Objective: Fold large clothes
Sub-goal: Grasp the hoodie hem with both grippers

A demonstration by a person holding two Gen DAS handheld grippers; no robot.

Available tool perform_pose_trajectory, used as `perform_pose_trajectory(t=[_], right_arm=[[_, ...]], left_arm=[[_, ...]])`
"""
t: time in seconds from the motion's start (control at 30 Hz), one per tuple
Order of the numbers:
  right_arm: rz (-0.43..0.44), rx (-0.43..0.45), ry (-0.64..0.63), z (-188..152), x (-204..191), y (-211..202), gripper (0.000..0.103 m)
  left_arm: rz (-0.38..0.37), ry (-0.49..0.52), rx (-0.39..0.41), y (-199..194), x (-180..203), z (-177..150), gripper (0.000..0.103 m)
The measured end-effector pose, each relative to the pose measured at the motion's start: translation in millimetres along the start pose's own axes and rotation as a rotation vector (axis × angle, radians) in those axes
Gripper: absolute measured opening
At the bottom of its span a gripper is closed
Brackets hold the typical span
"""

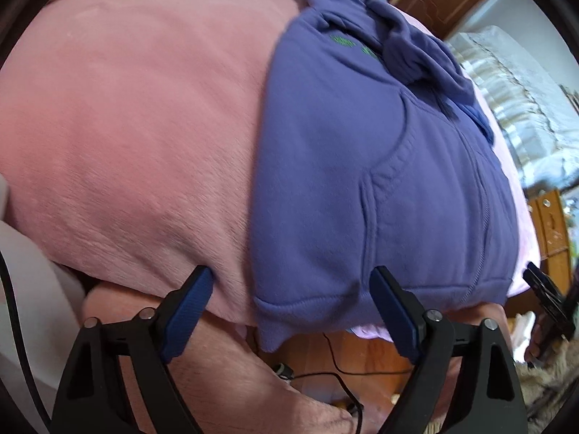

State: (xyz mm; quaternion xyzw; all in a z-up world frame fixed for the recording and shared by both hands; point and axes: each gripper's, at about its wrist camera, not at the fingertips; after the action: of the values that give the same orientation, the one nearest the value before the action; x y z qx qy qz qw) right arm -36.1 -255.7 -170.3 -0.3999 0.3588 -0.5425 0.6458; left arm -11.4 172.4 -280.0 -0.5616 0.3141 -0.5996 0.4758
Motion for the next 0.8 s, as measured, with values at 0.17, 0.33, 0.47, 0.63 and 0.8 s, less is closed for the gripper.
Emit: perform_pose_trajectory(t=[0.17,0.33,0.47,0.63,0.8], right_arm=[[0.060,-0.032,0.041,-5.1,12.2,7.5,0.068],[0.105,-0.053,0.076,-9.4,21.1,14.3,0.066],[0.159,-0.089,0.116,-12.3,30.7,24.1,0.058],[0.257,-0.155,0.157,-19.6,35.8,40.0,0.047],[0.321,-0.190,0.174,-26.6,36.9,49.5,0.046]], left_arm=[[-0.063,0.020,-0.023,6.6,0.2,-1.3,0.083],[-0.113,0.009,-0.030,8.5,-6.9,-5.5,0.083],[-0.129,0.023,-0.050,11.1,-7.7,-6.3,0.083],[-0.155,0.075,-0.110,19.9,3.0,-9.2,0.076],[-0.188,0.070,-0.123,22.6,1.2,-8.9,0.076]])
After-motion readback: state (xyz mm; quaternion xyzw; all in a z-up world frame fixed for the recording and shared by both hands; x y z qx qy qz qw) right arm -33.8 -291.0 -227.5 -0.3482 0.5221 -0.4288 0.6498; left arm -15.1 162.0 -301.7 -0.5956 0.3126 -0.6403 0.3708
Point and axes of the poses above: each gripper's, at about its wrist camera, not at the fingertips, and y roughly the way its jaws point, x to its right, z to its top, and after that the axes turned 9 degrees about -x, right-handed
